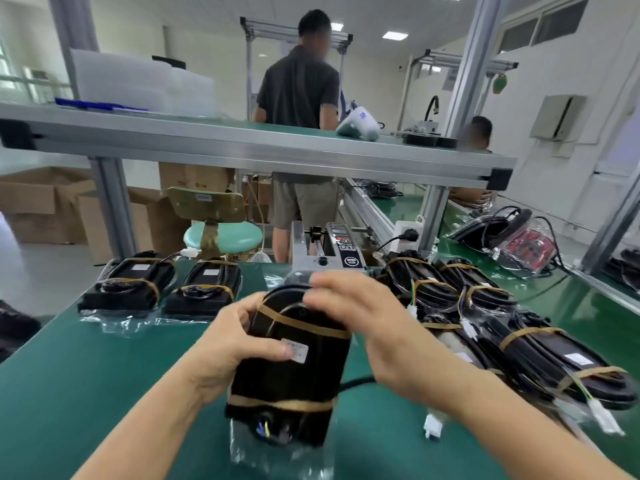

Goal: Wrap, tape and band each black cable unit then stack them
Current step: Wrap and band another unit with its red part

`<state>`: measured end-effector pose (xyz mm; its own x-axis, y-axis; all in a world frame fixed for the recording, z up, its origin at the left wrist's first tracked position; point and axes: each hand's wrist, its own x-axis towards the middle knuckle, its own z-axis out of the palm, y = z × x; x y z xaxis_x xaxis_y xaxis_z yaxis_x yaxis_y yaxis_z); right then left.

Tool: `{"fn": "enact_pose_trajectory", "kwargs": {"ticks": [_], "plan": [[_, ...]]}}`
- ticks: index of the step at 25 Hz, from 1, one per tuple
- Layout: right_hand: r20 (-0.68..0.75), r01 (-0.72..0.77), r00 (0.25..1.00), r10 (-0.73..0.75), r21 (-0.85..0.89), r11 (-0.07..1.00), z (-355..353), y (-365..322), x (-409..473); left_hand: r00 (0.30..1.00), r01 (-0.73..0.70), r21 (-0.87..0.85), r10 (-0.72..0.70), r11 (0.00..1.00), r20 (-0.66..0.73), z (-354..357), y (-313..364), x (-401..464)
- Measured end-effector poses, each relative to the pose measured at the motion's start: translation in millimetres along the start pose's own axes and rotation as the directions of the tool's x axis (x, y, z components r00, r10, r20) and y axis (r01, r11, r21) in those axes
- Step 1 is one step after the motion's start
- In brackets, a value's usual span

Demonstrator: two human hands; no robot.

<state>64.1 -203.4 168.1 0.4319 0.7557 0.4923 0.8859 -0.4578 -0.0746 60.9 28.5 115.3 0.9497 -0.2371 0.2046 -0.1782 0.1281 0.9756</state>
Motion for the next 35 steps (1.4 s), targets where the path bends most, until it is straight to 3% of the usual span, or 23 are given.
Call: {"fn": "enact_pose_trajectory", "kwargs": {"ticks": [2,5,8,11,15,18,20,22,24,26,29,31,33,35], "plan": [[-0.041,-0.254,0.950,0.308,0.469,0.846,7.4,-1.7,8.6,0.983,-0.082,0.124,0.101,0.989,-0.156,-2.6,-3.2,-4.7],[0.103,-0.407,0.877,0.469,0.677,0.613,26.0,-4.2,24.4,0.956,-0.158,0.186,0.198,0.970,-0.218,0.9,-8.9,-20.2],[0.149,-0.367,0.863,0.482,0.842,0.396,40.8,-10.4,38.1,0.934,-0.206,0.190,0.251,0.960,-0.255,-1.5,-20.1,-36.2],[0.270,-0.442,0.796,0.542,0.871,0.215,54.9,-12.2,46.6,0.901,-0.223,0.220,0.286,0.950,-0.325,-1.5,-29.2,-47.2],[0.537,-0.660,0.602,0.591,0.751,-0.010,75.3,-17.8,61.7,0.868,-0.203,0.305,0.315,0.931,-0.383,-0.8,-35.6,-59.9],[0.680,-0.725,0.545,0.490,0.676,-0.132,76.4,-20.4,68.5,0.861,-0.247,0.552,0.441,0.797,-0.253,-5.2,-26.1,-68.3],[0.735,-0.748,0.542,0.408,0.643,-0.164,75.3,-19.7,68.8,0.859,-0.356,0.681,0.511,0.640,-0.031,-8.9,-15.9,-66.8],[0.731,-0.736,0.559,0.391,0.654,-0.171,76.0,-18.0,66.4,0.880,-0.391,0.647,0.473,0.655,0.053,-8.8,-4.4,-64.8],[0.678,-0.684,0.588,0.440,0.708,-0.175,79.9,-16.7,62.9,0.894,-0.369,0.600,0.447,0.709,0.021,-8.2,-0.2,-64.7],[0.606,-0.651,0.609,0.512,0.750,-0.113,86.2,-14.6,58.9,0.921,-0.300,0.566,0.389,0.768,-0.040,-7.6,-0.1,-65.9],[0.552,-0.623,0.624,0.552,0.779,-0.075,93.7,-10.7,55.3,0.931,-0.250,0.578,0.357,0.777,-0.078,-9.8,-0.3,-65.8],[0.480,-0.631,0.564,0.672,0.775,-0.024,93.4,1.5,54.0,0.918,-0.206,0.623,0.370,0.755,-0.145,-10.3,2.2,-67.6],[0.328,-0.658,0.439,0.836,0.751,0.051,94.0,24.5,49.5,0.858,-0.165,0.706,0.453,0.688,-0.242,-9.1,1.1,-70.6],[0.235,-0.611,0.281,0.931,0.792,-0.015,97.8,47.0,44.0,0.795,-0.115,0.782,0.529,0.613,-0.298,-4.8,-6.0,-71.5]]}}
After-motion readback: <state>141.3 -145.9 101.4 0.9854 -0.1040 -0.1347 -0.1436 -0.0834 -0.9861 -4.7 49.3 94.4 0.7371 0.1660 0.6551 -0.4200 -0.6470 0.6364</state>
